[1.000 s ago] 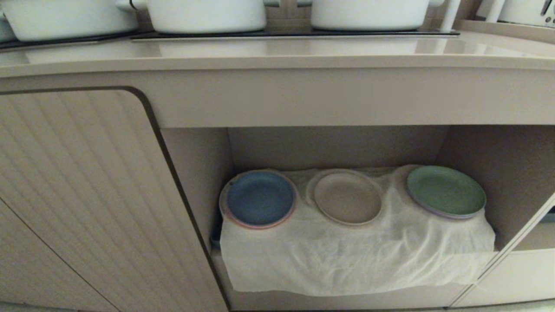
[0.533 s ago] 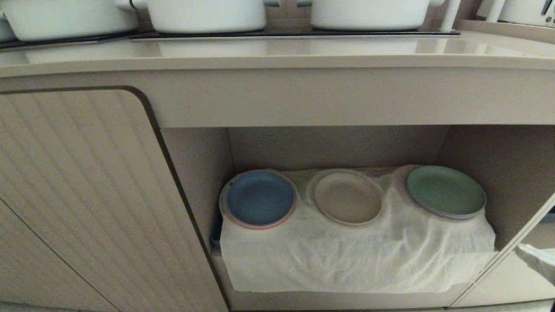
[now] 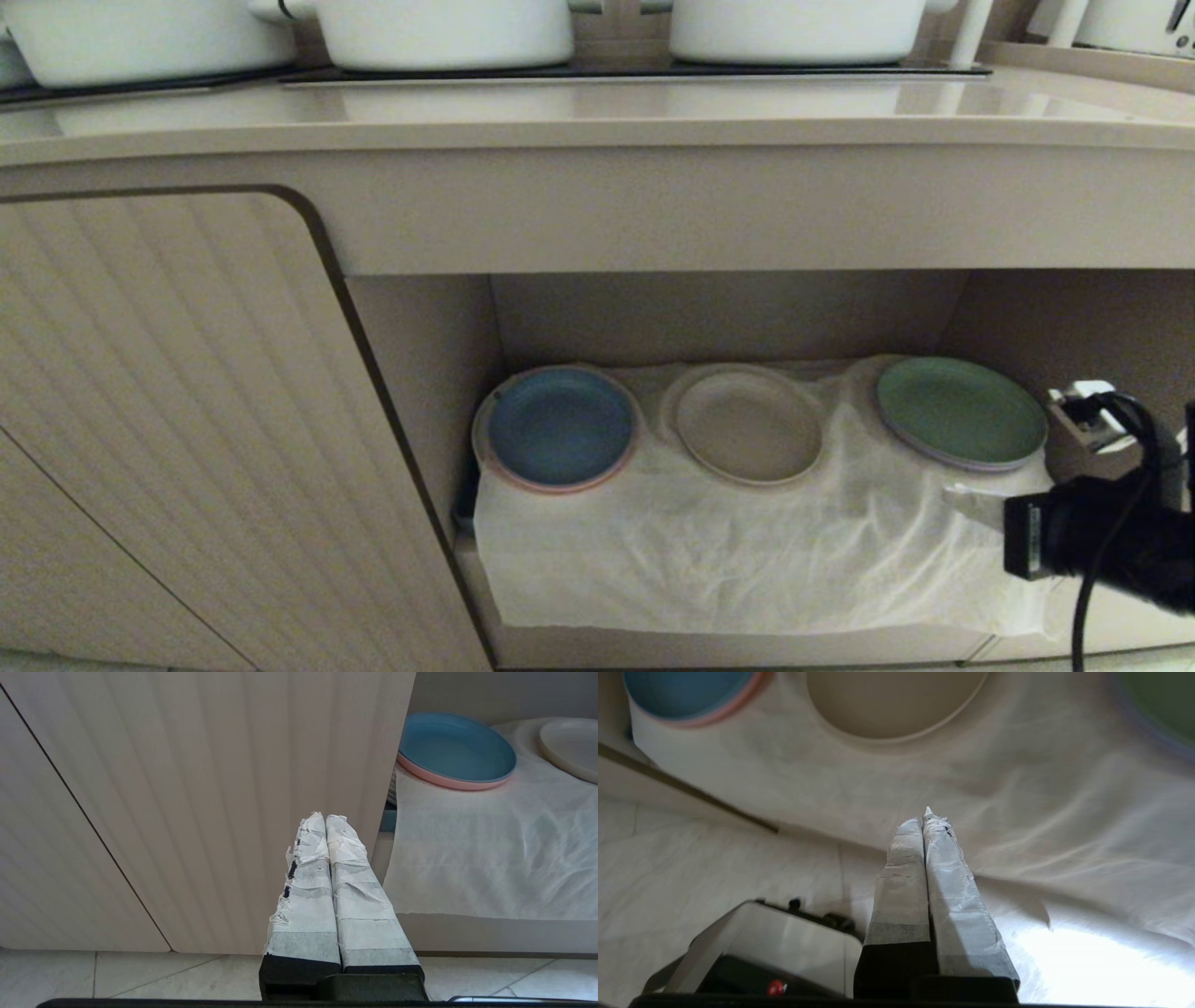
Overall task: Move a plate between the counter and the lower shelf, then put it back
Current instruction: Pick up the plate in the cupboard
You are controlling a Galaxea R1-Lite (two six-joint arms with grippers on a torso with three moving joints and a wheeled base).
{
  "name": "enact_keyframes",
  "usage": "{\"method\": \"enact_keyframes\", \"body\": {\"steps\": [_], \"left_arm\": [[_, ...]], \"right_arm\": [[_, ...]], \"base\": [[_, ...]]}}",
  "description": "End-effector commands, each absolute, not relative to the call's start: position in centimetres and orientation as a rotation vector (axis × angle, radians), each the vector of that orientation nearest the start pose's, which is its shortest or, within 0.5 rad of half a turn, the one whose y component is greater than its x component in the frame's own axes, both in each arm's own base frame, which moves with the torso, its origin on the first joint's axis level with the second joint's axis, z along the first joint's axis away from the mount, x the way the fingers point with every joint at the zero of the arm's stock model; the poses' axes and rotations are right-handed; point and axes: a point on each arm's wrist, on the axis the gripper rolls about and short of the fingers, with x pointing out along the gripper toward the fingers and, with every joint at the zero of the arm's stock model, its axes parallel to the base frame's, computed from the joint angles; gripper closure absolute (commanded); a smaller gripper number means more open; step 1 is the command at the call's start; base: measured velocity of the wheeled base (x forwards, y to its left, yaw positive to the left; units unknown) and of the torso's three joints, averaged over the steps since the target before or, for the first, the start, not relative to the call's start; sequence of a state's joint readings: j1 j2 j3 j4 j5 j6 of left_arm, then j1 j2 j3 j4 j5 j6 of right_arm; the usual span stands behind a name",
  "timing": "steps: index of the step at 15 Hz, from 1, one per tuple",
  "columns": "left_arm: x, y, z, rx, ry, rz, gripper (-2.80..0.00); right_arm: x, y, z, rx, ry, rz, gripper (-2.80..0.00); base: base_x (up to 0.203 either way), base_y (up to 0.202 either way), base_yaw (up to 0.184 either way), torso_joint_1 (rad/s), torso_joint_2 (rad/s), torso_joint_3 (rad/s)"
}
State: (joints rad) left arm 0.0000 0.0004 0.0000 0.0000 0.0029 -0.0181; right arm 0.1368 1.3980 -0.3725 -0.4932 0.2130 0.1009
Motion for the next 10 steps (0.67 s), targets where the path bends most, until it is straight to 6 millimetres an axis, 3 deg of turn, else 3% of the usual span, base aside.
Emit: {"method": "enact_keyframes", "body": {"steps": [1,10], "left_arm": [[-2.3,0.0,7.5,-0.018,0.000,0.003,0.00],[-2.3,0.0,7.5,-0.018,0.000,0.003,0.00]], "right_arm": [[21.0,3.4,11.9,0.128,0.634,0.325,0.00],[29.7,2.5,11.9,0.155,0.599,0.300,0.00]], "base": [[0.000,0.000,0.000,0.000,0.00,0.000],[0.000,0.000,0.000,0.000,0.00,0.000]]}}
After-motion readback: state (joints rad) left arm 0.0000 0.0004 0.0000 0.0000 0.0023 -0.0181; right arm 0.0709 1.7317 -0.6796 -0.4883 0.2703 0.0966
